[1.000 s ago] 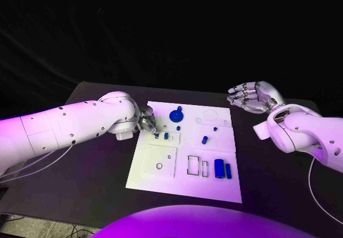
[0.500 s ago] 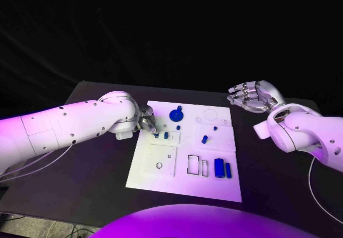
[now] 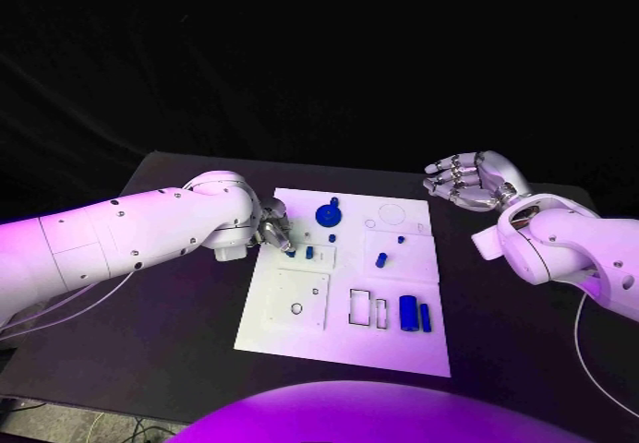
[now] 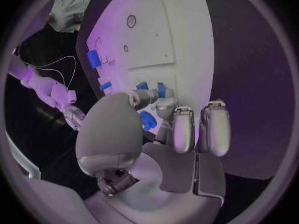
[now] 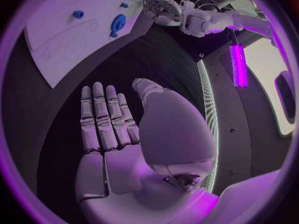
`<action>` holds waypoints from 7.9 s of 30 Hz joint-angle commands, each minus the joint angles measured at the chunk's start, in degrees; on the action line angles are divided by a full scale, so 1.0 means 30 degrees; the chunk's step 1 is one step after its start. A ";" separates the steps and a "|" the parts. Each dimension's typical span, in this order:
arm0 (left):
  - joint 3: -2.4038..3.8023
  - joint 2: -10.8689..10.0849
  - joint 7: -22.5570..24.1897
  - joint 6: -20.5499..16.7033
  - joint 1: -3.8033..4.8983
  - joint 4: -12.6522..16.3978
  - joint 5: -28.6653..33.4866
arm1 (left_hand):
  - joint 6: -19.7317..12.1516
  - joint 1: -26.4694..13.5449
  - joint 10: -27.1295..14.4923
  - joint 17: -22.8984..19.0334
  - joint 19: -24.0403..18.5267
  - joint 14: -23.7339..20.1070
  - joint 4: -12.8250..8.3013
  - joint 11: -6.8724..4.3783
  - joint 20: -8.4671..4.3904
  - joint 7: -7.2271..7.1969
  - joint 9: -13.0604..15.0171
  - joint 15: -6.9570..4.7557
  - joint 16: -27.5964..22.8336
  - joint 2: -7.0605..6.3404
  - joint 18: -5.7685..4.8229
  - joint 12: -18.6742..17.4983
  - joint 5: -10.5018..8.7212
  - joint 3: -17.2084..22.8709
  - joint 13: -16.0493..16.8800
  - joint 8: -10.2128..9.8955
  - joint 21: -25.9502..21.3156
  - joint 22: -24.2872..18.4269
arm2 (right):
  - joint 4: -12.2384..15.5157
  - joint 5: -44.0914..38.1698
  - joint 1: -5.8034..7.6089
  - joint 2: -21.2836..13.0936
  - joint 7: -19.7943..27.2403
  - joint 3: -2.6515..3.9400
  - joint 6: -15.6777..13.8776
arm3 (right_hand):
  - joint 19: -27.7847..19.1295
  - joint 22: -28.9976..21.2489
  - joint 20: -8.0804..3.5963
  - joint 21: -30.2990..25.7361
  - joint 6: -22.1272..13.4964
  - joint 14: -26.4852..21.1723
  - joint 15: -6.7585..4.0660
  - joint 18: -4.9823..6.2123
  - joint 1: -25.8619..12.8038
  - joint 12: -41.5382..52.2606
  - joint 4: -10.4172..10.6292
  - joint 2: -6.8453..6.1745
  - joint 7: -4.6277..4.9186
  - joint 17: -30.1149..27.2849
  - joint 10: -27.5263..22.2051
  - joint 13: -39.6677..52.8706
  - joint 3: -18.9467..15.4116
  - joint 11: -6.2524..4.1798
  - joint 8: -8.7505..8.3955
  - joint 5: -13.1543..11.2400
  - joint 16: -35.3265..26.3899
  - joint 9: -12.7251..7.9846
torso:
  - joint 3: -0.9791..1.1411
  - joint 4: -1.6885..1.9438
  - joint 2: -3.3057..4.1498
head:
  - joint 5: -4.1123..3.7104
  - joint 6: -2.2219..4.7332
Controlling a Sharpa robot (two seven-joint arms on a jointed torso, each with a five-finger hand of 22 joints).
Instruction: Assemble the parts on the task board
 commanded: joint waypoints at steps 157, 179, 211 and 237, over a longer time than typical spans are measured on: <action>-0.0542 0.2521 1.0909 -0.6010 -0.0643 -0.2323 -0.8890 | -0.0764 0.4285 -0.9211 -1.0026 -0.7915 -0.5953 -0.1009 0.2758 0.2192 0.1476 -0.6616 0.2293 -0.5580 -0.1060 0.2002 -1.2378 -0.0046 -0.6456 -1.3633 -0.6394 -0.8147 -0.8638 | 0.0075 -0.1072 -0.0096 -0.0092 0.0196 0.0002 0.0383 | 0.0119 -0.0617 -0.0042 -0.0010 0.0441 0.0049 -0.0097 0.0268 -0.0057 -0.0245 -0.0353 0.0030 0.0924 -0.0481 0.0280 -0.0039 0.0557 -0.0203 0.0265 -0.0104 -0.0044 -0.0078 | -0.0006 -0.0017 0.0028 | -0.0597 0.0272; -0.0562 0.3053 1.0662 -0.4939 -0.0699 -0.2762 -0.9126 | 0.1004 0.4874 -0.7029 -0.9013 -0.6583 -0.4709 -0.0729 0.2553 0.2152 0.1340 -0.7344 0.2157 -0.3297 -0.0991 0.1614 -1.3064 -0.0051 -0.5352 -1.4393 -0.6961 -0.5952 -0.6155 | 0.0065 -0.1076 -0.0106 -0.0062 0.0202 0.0004 0.0372 | 0.0122 -0.0634 -0.0041 -0.0010 0.0432 0.0047 -0.0092 0.0266 -0.0082 -0.0258 -0.0349 0.0011 0.0935 -0.0494 0.0276 -0.0041 0.0559 -0.0195 0.0249 -0.0109 -0.0045 -0.0089 | -0.0005 -0.0015 0.0031 | -0.0699 0.0257; -0.0605 0.3601 1.0635 -0.4517 -0.0897 -0.3571 -0.8911 | 0.2149 0.5323 -0.5434 -0.7704 -0.5592 -0.3501 -0.1309 0.2323 0.1982 0.1409 -0.7517 0.1944 -0.1952 -0.0513 0.1333 -1.3681 -0.0078 -0.3854 -1.4595 -0.7232 -0.4517 -0.4526 | 0.0032 -0.1076 -0.0140 -0.0015 0.0223 0.0004 0.0406 | 0.0129 -0.0684 -0.0038 -0.0010 0.0430 0.0044 -0.0084 0.0263 -0.0142 -0.0286 -0.0334 0.0000 0.0949 -0.0534 0.0276 -0.0041 0.0589 -0.0182 0.0216 -0.0102 -0.0047 -0.0114 | 0.0016 -0.0012 0.0019 | -0.0765 0.0198; -0.0658 0.3704 1.0755 -0.5126 -0.1112 -0.3840 -0.8490 | 0.2813 0.4526 -0.4233 -0.7871 -0.5002 -0.2921 -0.1459 0.2454 0.1999 0.1486 -0.7408 0.2007 -0.1702 -0.0753 0.1166 -1.6494 -0.0048 -0.3237 -1.5213 -0.7826 -0.3862 -0.3724 | 0.0077 -0.1076 -0.0154 -0.0033 0.0214 0.0004 0.0420 | 0.0134 -0.0709 -0.0038 -0.0010 0.0444 0.0050 -0.0083 0.0263 -0.0170 -0.0295 -0.0325 0.0006 0.0949 -0.0552 0.0286 -0.0039 0.0610 -0.0182 0.0208 -0.0096 -0.0045 -0.0123 | 0.0016 0.0002 -0.0008 | -0.0782 0.0172</action>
